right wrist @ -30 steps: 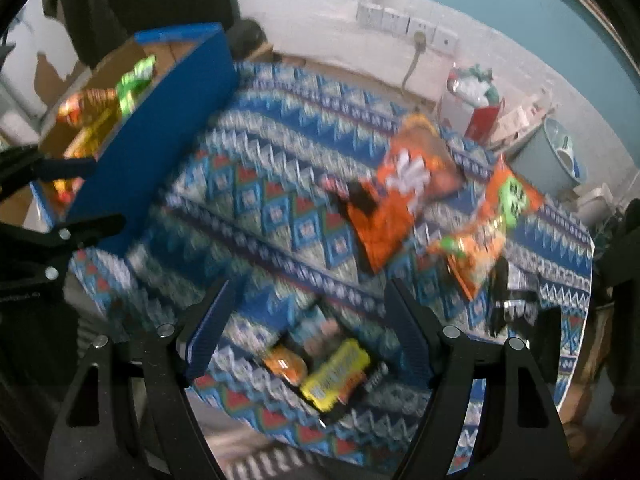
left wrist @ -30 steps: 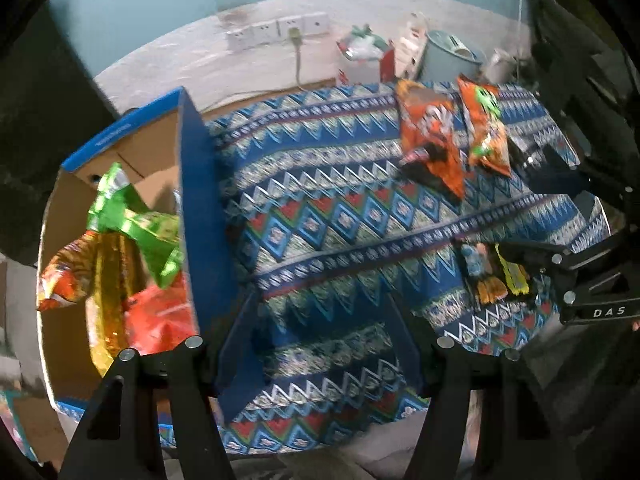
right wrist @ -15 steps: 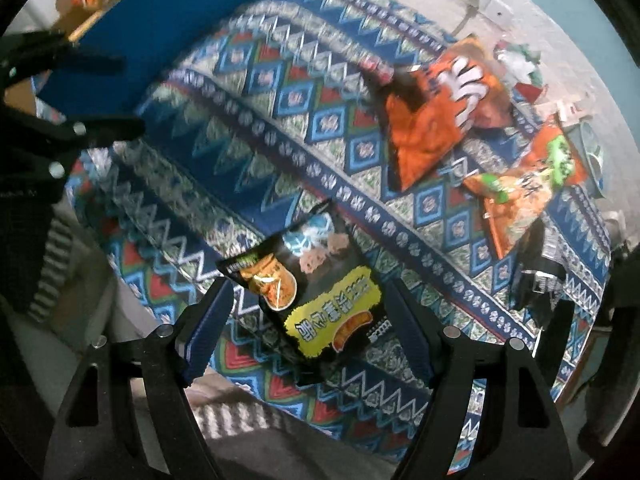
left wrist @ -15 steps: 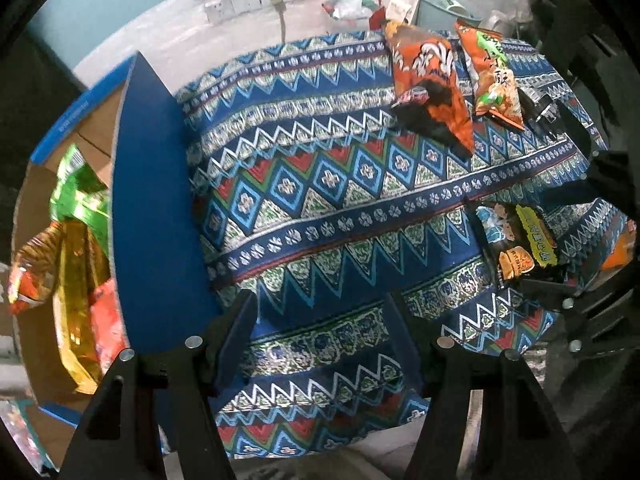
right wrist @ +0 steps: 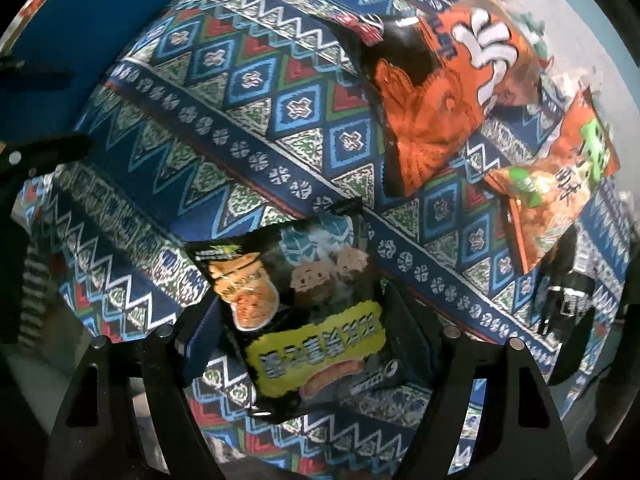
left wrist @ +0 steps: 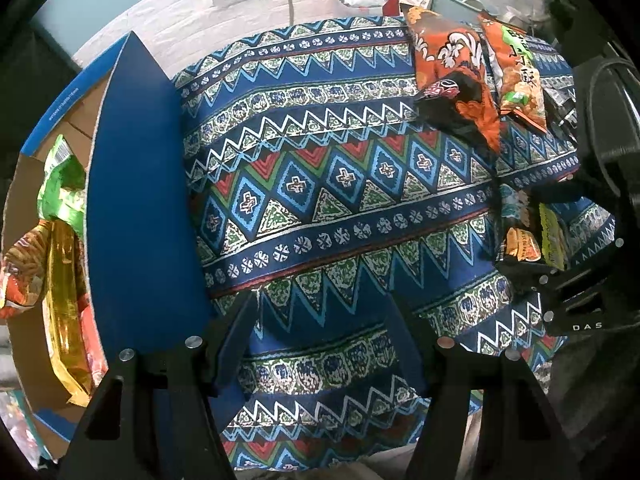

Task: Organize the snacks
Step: 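Move both tools back over the remaining snack pile, then grasp an orange chip bag with the left tool while the right grasps a black-yellow bag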

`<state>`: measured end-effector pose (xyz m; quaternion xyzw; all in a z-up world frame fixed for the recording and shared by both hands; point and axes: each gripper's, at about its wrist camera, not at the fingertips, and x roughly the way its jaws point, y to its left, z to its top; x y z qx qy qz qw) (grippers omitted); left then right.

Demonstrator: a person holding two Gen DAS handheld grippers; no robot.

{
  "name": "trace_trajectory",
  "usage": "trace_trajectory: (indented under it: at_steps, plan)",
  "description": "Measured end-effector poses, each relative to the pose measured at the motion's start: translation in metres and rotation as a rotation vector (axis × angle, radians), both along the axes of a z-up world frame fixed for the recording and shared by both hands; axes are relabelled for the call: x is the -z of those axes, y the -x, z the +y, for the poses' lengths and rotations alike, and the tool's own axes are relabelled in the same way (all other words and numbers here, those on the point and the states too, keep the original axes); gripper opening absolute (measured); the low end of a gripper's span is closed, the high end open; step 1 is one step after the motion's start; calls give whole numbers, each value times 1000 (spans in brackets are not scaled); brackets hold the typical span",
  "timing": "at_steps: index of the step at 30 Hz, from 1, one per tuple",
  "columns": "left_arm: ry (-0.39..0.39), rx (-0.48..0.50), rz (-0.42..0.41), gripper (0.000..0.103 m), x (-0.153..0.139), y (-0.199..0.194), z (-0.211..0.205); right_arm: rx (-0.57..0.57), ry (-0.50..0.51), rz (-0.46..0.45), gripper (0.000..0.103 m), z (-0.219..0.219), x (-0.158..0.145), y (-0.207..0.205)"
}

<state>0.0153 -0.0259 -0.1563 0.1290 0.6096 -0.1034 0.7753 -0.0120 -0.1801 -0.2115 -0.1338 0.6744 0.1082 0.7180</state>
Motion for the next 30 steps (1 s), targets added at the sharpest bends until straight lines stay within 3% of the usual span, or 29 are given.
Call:
trace_trajectory:
  at_steps: [4,6,13,30]
  plan:
    - [10,11,-2,67,0,-2,-3,48,-50,8,76,-10,2,-6]
    - [11,18,-7,67,-1,-4,-5,63,-62,3,64,-14,1,-7]
    - [18,23,-11,67,-2,-6,-13,123,-81,-22,63,-28,-14,3]
    - [82,22,-78,74,-18,-26,-41,445,-75,-271,63,-130,-103,11]
